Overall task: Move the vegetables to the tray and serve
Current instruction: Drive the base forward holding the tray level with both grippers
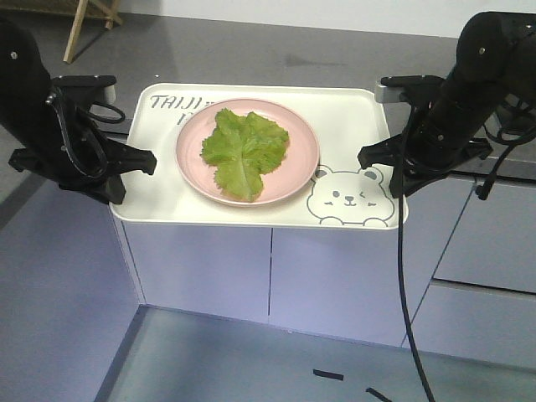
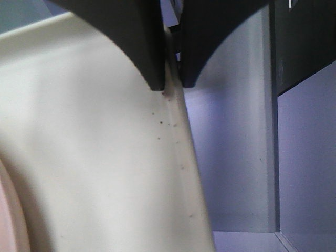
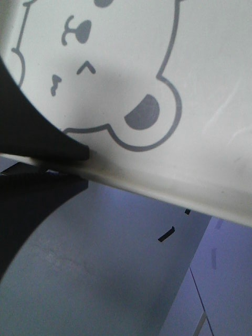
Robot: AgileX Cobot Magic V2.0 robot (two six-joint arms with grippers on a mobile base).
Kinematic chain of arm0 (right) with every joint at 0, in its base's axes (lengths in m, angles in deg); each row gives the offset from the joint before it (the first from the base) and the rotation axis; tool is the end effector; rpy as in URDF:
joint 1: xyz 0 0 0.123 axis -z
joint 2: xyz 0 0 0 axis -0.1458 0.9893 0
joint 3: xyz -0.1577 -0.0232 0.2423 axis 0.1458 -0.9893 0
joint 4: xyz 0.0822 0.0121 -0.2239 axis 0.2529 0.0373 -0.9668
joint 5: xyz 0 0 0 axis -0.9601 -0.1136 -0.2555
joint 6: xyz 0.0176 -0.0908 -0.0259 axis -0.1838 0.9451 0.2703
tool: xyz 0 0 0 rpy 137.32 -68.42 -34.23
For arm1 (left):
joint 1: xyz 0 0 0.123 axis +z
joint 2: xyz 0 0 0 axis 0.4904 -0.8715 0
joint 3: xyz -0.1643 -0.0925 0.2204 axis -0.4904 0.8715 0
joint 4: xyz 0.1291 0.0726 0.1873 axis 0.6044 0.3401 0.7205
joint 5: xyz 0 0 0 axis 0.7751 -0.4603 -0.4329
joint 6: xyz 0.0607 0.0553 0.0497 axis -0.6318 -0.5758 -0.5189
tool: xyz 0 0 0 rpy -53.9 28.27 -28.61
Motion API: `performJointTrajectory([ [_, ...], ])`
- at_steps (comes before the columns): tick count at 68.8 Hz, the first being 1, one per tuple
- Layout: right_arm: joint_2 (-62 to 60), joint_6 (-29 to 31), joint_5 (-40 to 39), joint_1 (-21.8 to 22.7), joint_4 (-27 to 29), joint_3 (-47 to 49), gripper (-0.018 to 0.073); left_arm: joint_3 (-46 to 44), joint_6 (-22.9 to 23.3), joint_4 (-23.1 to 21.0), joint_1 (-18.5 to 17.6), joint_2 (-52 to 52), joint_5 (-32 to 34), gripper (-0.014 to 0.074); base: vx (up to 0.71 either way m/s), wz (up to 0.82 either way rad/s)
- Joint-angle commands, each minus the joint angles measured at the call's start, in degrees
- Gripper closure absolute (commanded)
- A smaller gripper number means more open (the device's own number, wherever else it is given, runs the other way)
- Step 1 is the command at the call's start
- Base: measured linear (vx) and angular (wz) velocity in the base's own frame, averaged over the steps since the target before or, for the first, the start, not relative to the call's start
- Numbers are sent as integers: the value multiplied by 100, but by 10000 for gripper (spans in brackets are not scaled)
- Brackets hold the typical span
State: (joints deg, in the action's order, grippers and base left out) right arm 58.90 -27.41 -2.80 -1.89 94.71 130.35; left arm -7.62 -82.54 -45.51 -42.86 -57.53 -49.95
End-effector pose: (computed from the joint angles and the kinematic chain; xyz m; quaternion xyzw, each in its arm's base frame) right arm 0.3804 0.0792 0.2999 -0.1038 0.9847 0.0619 0.1256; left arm 0.3412 -0.0930 0.3172 0.0660 0.9833 -0.0824 0.1479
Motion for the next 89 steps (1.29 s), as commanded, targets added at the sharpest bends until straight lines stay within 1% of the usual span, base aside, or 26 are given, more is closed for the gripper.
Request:
performJointTrajectory([
  [1, -335, 261, -191, -30, 189, 155, 564, -217, -151, -380, -72, 333, 335, 603, -6, -22],
  [38, -335, 261, -191, -30, 189, 155, 564, -217, -151, -380, -72, 333, 335, 603, -4, -15],
  [89, -335, 261, -184, -30, 189, 155, 564, -217, -151, -380, -72, 333, 335, 603, 0, -2],
])
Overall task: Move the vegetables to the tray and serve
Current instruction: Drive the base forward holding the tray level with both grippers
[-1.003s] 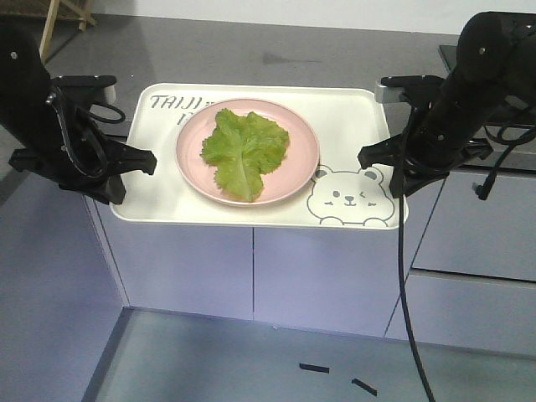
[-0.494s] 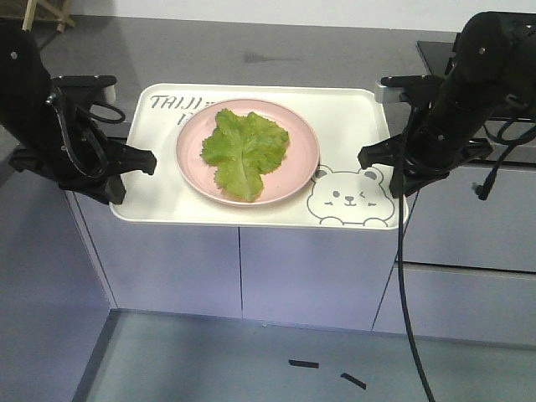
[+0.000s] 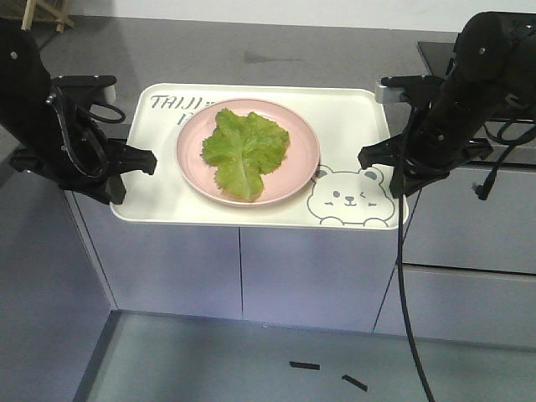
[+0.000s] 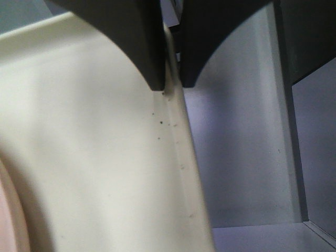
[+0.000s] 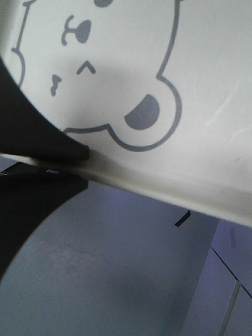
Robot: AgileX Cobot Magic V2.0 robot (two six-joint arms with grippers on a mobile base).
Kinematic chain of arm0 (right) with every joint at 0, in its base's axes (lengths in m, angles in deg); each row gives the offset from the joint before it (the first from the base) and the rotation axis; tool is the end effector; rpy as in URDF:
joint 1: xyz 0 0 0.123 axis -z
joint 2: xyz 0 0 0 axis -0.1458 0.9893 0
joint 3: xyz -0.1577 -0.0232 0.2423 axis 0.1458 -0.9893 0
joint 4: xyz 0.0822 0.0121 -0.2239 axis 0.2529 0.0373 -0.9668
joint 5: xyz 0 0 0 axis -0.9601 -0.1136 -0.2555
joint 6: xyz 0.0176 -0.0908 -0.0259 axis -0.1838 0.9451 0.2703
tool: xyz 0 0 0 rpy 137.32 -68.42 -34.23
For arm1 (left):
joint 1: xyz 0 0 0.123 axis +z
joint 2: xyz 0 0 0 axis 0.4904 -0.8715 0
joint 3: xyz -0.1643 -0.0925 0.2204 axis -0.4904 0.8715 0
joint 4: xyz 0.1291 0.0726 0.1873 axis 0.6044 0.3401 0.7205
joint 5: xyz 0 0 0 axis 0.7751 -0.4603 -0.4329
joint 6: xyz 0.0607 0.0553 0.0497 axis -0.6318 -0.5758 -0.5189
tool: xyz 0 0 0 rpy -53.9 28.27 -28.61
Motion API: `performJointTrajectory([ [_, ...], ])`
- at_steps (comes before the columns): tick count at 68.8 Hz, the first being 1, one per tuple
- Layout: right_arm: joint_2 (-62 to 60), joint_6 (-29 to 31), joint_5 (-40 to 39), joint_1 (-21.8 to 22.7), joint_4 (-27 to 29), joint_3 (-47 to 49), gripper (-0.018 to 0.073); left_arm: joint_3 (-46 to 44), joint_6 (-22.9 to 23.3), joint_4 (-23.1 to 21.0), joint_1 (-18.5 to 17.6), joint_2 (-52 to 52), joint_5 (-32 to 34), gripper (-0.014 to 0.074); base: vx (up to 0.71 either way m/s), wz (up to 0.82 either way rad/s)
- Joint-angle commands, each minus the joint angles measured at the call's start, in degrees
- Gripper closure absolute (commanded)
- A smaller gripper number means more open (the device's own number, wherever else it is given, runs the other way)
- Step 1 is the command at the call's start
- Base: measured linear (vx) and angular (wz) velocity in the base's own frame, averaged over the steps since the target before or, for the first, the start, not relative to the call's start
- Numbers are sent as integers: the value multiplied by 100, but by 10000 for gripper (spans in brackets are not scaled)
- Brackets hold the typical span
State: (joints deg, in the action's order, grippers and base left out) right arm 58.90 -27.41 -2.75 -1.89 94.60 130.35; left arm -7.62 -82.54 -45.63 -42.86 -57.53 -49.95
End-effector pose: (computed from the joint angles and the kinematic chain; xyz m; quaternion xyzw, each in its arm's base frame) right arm 0.3804 0.0790 0.2998 -0.1040 0.9848 0.0609 0.1253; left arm 0.3412 -0.0932 0.3172 0.0658 0.9833 -0.0834 0.1478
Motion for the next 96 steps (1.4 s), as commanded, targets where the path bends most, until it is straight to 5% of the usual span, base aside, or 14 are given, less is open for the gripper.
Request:
performJointTrajectory([
  [1, -335, 261, -189, -30, 200, 155, 564, -217, -151, -368, -72, 333, 335, 603, 3, 6],
  [96, -335, 261, -189, -30, 200, 155, 564, -217, -151, -368, -72, 333, 335, 603, 4, -2],
])
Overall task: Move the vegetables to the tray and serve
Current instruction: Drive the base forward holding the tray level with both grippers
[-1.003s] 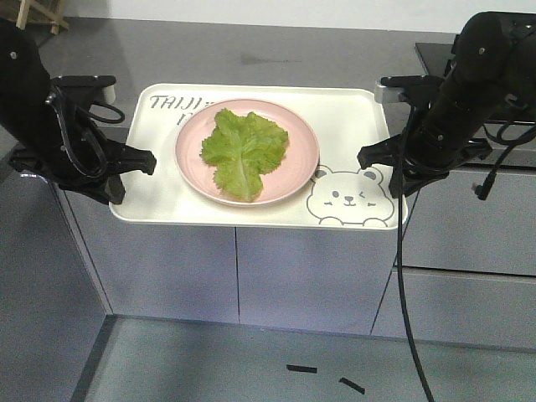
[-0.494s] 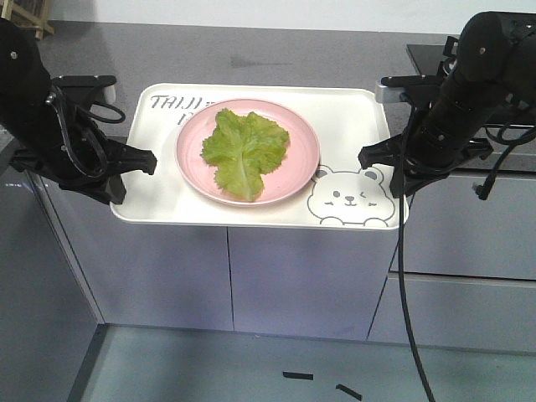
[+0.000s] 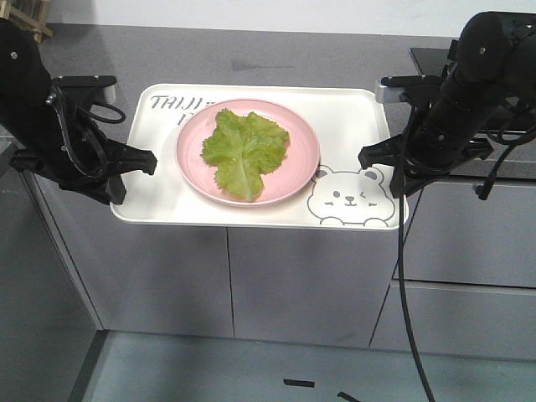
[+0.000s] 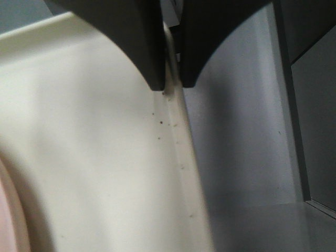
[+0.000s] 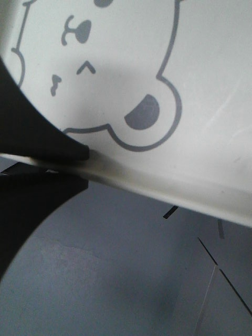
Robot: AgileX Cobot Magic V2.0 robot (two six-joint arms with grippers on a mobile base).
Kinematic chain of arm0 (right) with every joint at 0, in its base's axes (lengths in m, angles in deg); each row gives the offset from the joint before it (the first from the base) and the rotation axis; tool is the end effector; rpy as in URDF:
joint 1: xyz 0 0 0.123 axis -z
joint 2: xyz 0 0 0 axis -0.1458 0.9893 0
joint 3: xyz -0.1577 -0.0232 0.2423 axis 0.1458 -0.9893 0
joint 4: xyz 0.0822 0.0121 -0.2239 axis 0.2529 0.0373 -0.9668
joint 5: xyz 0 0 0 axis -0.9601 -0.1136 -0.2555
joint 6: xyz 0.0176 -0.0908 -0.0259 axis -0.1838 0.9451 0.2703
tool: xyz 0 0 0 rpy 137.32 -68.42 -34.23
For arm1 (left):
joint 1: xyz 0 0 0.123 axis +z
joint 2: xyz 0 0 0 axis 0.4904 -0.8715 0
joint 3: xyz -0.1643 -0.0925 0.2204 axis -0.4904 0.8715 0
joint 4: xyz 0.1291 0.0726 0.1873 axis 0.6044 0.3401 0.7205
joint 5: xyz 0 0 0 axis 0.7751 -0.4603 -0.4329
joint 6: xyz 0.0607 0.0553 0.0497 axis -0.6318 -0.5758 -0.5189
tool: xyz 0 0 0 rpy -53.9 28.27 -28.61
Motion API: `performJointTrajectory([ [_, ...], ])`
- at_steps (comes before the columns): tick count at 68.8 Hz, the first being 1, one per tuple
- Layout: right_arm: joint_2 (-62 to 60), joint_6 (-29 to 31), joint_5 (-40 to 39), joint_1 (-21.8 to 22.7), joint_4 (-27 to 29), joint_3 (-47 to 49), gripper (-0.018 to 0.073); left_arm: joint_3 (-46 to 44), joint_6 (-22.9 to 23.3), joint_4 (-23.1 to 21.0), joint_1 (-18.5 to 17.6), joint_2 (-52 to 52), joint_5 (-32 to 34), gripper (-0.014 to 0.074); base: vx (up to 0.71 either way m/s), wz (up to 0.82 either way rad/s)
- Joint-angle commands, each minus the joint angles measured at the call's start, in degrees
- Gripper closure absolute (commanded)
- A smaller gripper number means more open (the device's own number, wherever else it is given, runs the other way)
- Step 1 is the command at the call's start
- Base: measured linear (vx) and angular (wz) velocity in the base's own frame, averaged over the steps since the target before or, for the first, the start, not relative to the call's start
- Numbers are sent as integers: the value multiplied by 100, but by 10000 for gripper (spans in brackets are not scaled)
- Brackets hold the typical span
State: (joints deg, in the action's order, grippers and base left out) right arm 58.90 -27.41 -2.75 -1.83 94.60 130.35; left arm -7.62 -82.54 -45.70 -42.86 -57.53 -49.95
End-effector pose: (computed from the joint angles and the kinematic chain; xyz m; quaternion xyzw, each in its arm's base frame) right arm 0.3805 0.0786 0.2998 -0.1035 0.9848 0.0608 0.1253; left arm 0.3412 -0.0933 0.3172 0.0656 0.9833 -0.0839 0.1477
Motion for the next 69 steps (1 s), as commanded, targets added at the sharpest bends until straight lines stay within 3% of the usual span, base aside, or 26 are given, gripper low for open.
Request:
performJointTrajectory([
  [1, -335, 261, -189, -37, 201, 155, 564, -217, -151, -360, -72, 333, 335, 603, 6, 0],
  [69, -335, 261, -189, -37, 201, 155, 564, -217, -151, -360, -72, 333, 335, 603, 8, -1],
])
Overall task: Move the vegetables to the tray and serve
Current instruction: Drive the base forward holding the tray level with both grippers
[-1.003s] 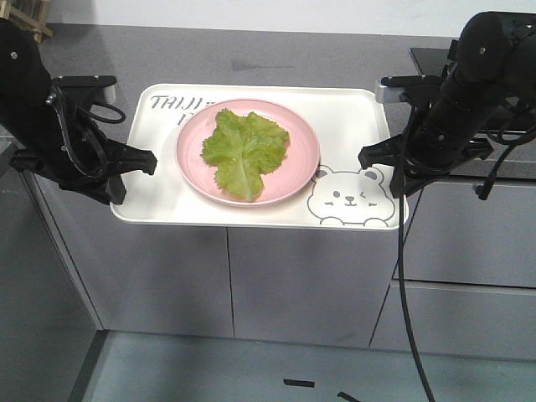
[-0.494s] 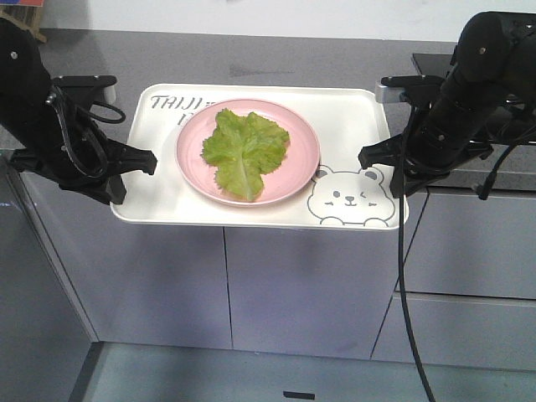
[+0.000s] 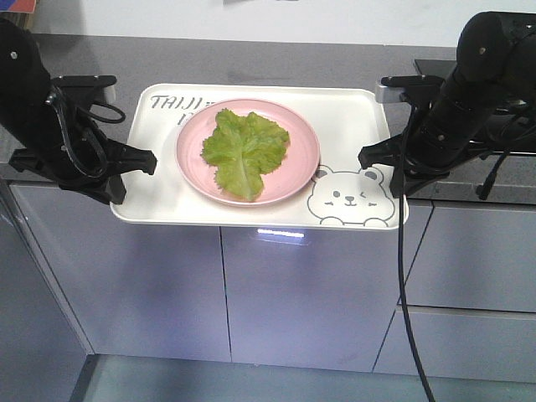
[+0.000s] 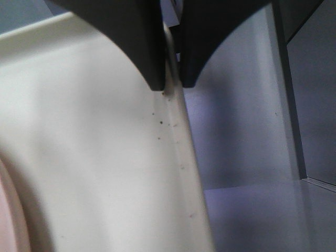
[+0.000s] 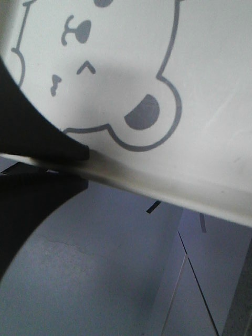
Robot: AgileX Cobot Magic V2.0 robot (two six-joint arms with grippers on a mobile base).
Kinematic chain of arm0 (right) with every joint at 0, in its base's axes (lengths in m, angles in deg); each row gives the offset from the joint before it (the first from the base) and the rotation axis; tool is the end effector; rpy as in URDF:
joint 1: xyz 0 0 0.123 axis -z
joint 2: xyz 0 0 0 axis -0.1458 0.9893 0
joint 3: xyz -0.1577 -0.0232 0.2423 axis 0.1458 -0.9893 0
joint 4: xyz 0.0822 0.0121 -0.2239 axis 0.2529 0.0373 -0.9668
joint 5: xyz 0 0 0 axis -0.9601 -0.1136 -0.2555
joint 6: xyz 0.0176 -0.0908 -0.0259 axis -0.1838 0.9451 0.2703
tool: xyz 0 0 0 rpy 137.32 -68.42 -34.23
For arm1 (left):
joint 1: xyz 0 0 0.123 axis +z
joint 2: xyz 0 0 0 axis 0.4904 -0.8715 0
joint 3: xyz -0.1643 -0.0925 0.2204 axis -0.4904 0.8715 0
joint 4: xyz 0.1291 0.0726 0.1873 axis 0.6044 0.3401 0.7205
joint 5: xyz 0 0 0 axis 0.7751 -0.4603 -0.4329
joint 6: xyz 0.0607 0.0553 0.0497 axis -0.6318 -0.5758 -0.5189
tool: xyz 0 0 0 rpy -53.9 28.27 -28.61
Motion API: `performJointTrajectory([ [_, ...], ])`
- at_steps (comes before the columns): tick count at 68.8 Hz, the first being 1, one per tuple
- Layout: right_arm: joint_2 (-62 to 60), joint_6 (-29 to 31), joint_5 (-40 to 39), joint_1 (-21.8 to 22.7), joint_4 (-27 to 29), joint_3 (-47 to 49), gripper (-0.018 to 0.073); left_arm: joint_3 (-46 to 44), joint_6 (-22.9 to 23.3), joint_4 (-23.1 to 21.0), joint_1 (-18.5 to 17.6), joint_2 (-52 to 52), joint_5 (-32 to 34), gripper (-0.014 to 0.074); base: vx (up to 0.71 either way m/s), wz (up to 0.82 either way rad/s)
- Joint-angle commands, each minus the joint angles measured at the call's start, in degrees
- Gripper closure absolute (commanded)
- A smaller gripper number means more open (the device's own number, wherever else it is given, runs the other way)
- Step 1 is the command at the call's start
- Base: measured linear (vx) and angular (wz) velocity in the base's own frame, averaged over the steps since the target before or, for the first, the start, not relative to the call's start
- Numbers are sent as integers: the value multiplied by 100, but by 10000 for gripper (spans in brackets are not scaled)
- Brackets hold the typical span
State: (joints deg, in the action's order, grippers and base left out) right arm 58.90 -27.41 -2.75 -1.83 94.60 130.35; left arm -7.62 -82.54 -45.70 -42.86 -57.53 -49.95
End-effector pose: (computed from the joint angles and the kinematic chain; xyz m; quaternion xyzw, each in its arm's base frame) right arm 0.3805 0.0786 0.2998 -0.1035 0.9848 0.0608 0.1253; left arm 0.3412 -0.0933 0.3172 0.0656 0.9833 -0.0839 0.1477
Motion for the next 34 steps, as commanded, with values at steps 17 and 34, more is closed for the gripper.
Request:
performJointTrajectory([
  [17, -335, 261, -189, -37, 201, 155, 564, -217, -151, -360, -72, 333, 335, 603, 7, 1],
  [34, -335, 261, -189, -37, 201, 155, 564, -217, -151, -360, -72, 333, 335, 603, 7, 0],
])
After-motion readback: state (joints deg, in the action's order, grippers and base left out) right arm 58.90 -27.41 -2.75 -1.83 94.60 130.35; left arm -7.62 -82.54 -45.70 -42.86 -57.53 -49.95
